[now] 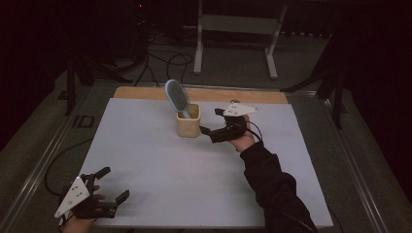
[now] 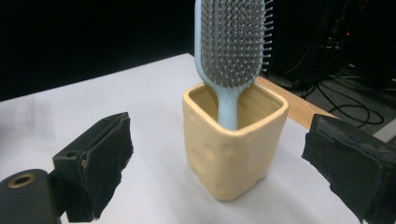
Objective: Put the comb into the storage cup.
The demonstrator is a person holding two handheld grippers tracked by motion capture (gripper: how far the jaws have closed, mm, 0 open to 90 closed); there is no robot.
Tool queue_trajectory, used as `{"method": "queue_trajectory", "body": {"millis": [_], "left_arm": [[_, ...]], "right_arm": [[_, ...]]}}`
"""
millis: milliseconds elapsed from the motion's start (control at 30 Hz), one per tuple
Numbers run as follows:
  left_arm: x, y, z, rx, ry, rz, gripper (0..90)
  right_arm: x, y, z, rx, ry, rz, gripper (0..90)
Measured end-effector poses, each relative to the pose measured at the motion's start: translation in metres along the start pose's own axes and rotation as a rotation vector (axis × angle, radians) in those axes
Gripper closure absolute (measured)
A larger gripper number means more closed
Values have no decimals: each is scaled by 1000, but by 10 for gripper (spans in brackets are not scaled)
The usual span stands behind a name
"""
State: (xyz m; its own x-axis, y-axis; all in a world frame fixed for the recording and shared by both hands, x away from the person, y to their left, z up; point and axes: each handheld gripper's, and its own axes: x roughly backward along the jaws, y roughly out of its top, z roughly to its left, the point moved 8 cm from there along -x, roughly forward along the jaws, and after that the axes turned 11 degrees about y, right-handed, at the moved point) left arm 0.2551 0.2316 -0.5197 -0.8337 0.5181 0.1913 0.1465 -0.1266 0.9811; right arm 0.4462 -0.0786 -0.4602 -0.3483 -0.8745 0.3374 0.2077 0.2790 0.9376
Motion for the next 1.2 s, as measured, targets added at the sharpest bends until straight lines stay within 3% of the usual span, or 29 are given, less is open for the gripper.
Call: {"method": "queue_trajectory", "body": {"millis": [467,1200], "left_arm": [[0,0,0,-5,-1,1,0],[0,1,0,-1,0,-4,0]], "right_arm": [[21,-12,13,7,11,5,70],[74,-68,22,-51,-6,37,70]]}}
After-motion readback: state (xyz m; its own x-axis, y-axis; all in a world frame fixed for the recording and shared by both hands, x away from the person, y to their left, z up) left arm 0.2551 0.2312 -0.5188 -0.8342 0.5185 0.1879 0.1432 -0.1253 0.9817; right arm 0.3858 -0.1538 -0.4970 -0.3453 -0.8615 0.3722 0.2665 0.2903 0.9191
